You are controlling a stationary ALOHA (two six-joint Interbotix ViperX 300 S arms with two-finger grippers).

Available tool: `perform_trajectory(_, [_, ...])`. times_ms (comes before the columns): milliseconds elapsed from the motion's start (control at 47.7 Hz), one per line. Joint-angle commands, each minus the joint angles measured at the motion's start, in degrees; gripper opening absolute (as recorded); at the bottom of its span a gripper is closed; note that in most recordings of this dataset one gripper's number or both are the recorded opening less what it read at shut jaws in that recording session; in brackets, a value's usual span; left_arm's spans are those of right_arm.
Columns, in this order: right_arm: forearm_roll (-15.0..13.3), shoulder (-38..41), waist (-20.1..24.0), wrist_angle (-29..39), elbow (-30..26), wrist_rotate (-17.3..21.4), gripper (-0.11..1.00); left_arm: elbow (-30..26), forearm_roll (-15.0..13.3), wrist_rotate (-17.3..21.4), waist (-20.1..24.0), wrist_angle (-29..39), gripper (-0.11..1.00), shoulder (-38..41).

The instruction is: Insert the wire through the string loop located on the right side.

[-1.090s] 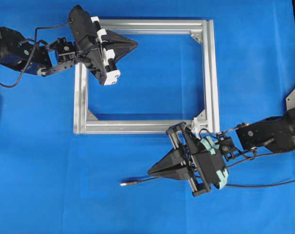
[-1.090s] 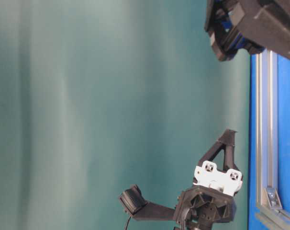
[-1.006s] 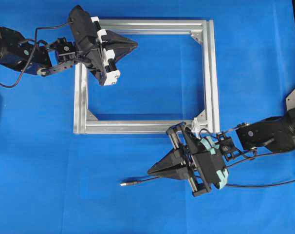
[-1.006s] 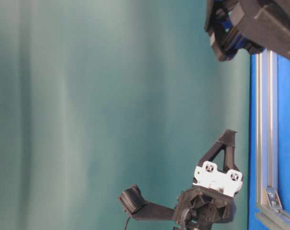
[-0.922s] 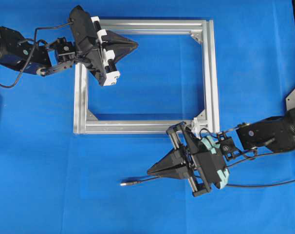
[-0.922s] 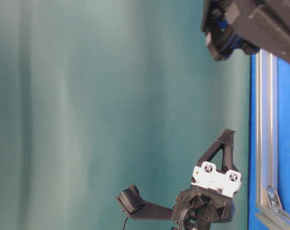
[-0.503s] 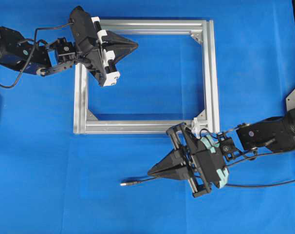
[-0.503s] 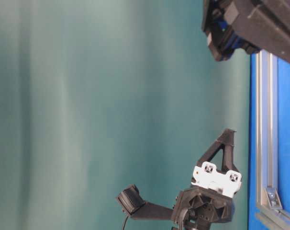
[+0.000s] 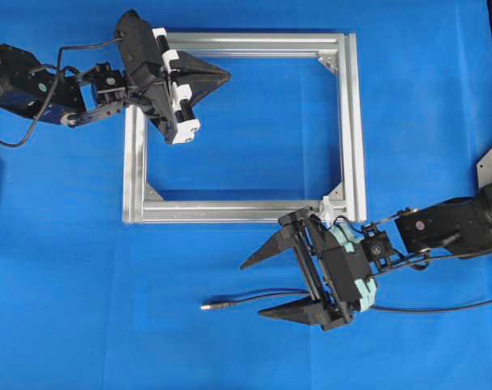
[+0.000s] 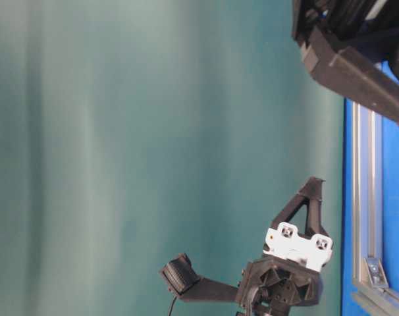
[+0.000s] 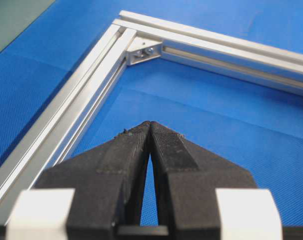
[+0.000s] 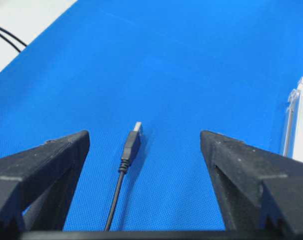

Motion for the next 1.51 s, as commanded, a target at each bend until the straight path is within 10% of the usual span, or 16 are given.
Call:
perform_trajectory(0, [0.9, -0.4, 0.4, -0.3, -1.4, 0.1, 0.86, -1.0, 0.1, 0.1, 0.1, -0.3, 0.02, -1.8])
perform_trajectory(461, [8.3, 11.1, 2.8, -0.3, -5.5, 0.1, 0.86, -0.8, 0.1, 0.1, 0.2, -0.3, 0.02, -1.8])
perform_trajectory(922, [8.8, 12.0, 2.9, 0.1, -5.9, 0.1, 0.83, -0.7, 0.1, 0.1, 0.2, -0.4, 0.02, -1.8])
perform_trajectory(1257, [8.4, 12.1, 2.8, 3.1, -6.4, -1.1, 0.05, -0.7, 0.1, 0.1, 0.2, -0.3, 0.02, -1.8])
perform_trajectory(1488, [8.4, 12.0, 2.8, 2.9, -6.4, -1.1, -0.04, -0.6, 0.1, 0.1, 0.2, -0.3, 0.02, -1.8])
